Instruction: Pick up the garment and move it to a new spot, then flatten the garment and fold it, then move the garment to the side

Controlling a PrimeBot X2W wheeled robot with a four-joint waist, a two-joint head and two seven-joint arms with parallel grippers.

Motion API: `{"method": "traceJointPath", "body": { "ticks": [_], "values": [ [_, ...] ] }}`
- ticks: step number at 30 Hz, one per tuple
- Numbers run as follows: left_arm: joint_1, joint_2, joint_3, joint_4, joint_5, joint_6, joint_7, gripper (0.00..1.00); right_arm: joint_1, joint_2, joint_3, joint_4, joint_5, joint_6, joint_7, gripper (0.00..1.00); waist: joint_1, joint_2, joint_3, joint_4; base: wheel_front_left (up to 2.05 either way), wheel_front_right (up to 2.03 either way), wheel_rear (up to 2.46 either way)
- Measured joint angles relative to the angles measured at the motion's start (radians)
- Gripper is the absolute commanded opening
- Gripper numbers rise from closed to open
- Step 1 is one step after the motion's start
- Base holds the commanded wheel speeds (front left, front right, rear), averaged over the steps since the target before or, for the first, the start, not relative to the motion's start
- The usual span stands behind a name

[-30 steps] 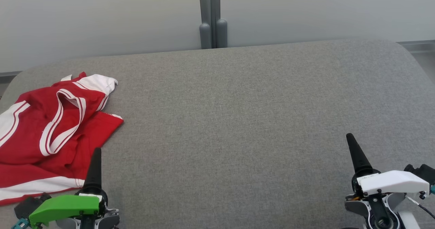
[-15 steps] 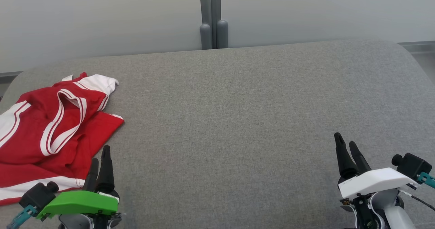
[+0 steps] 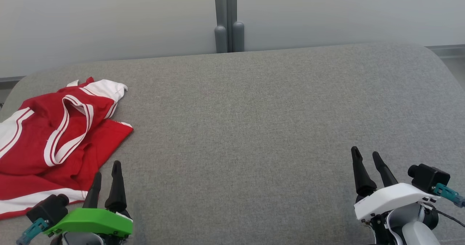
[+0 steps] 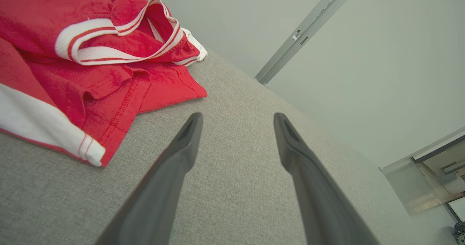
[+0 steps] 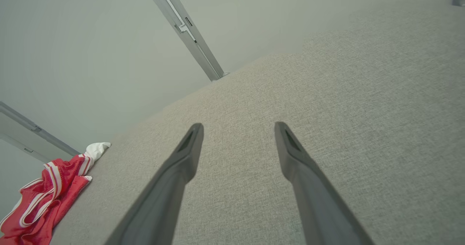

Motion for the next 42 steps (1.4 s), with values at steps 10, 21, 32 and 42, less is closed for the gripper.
{"method": "traceJointPath", "body": {
  "ticks": [10,21,32,42],
  "values": [
    [0.014,0.001,0.010,-0.002,0.127,-0.008,-0.029,1.00,0.000,-0.005,0.017,0.000,-0.119,0.000,-0.033,1.00,0.0000,0.0000,0.001,-0.001,0.00,0.00,0.00],
    [0.025,0.000,0.038,0.005,0.248,-0.022,-0.057,1.00,0.003,-0.006,0.024,-0.006,-0.227,0.000,-0.061,1.00,0.0000,0.0000,0.000,-0.004,0.00,0.00,0.00],
    [0.030,0.000,0.056,0.019,0.364,-0.032,-0.084,1.00,0.015,-0.005,0.023,-0.012,-0.320,0.000,-0.089,1.00,0.0000,0.0000,0.003,-0.003,0.00,0.00,0.00],
    [0.032,-0.007,0.081,0.071,0.441,-0.047,-0.109,1.00,0.023,0.002,0.009,-0.011,-0.396,0.000,-0.115,1.00,0.0000,0.0000,0.005,-0.003,0.00,0.00,0.00]
  ]
}}
